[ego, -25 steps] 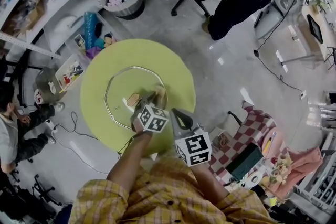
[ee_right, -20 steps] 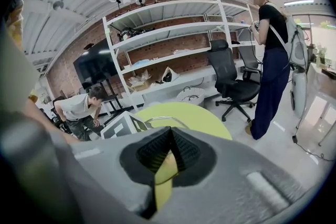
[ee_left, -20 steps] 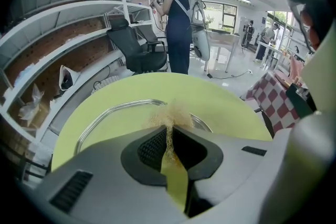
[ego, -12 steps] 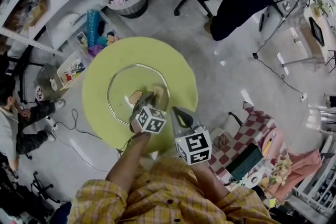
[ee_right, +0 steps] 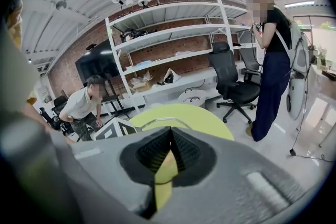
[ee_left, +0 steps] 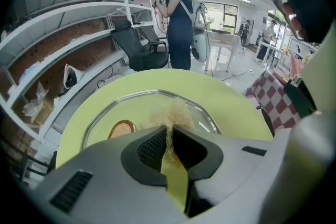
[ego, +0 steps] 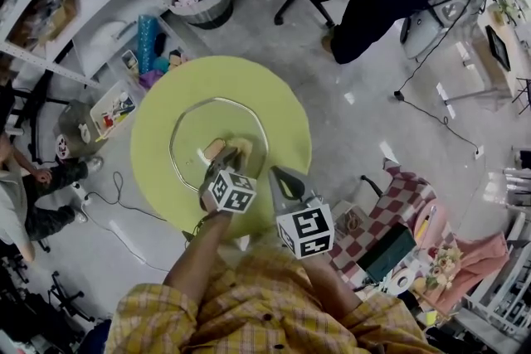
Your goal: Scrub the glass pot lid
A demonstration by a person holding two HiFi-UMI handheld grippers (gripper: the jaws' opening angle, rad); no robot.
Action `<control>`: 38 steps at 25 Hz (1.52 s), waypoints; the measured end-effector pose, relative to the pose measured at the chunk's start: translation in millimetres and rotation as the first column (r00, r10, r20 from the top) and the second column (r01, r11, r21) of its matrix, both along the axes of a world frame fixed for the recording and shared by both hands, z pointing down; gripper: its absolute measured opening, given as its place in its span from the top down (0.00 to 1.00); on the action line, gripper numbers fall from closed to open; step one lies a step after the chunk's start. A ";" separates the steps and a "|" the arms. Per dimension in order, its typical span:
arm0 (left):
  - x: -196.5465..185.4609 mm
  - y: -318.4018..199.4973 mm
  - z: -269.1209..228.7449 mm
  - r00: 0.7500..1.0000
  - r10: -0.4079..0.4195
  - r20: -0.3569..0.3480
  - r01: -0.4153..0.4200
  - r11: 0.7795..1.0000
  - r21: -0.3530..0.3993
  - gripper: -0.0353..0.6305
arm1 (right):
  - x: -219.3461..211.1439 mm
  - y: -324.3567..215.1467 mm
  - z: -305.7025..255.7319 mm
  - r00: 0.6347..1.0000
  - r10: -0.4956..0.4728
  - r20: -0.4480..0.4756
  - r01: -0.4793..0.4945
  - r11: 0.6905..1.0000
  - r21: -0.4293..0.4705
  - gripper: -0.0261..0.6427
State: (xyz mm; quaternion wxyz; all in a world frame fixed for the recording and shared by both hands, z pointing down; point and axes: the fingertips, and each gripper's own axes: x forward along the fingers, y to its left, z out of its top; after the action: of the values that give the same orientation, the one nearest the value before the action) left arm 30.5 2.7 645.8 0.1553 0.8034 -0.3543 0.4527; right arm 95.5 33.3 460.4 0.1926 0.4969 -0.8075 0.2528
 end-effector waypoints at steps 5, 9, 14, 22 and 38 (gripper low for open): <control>-8.1 13.4 -1.9 1.000 0.010 -0.004 -0.010 1.000 0.005 0.90 | -5.8 11.5 -2.5 1.000 -0.002 0.003 0.002 1.000 -0.001 0.96; -14.2 26.7 -1.0 1.000 0.019 0.000 -0.019 1.000 0.000 0.90 | -12.7 22.2 -4.1 1.000 -0.003 0.002 0.003 1.000 -0.002 0.96; -18.8 45.0 0.6 0.999 0.035 0.001 -0.035 0.999 -0.009 0.90 | -20.1 33.7 -8.8 1.000 -0.004 -0.002 0.004 1.000 0.005 0.96; -27.4 78.7 5.6 0.998 0.063 -0.002 -0.063 0.997 -0.046 0.90 | -43.9 56.7 -14.1 0.999 -0.034 0.000 0.034 0.999 0.011 0.96; -79.3 123.8 -44.1 0.980 -0.077 -0.183 0.056 0.991 -0.119 0.90 | -84.5 90.1 -25.4 0.996 -0.086 0.020 0.086 0.996 0.026 0.96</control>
State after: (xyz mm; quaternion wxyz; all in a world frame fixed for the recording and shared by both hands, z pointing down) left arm -48.8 126.5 601.8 0.2482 0.8201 -0.3387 0.3888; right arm 11.0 123.5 435.0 0.1886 0.4614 -0.8332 0.2395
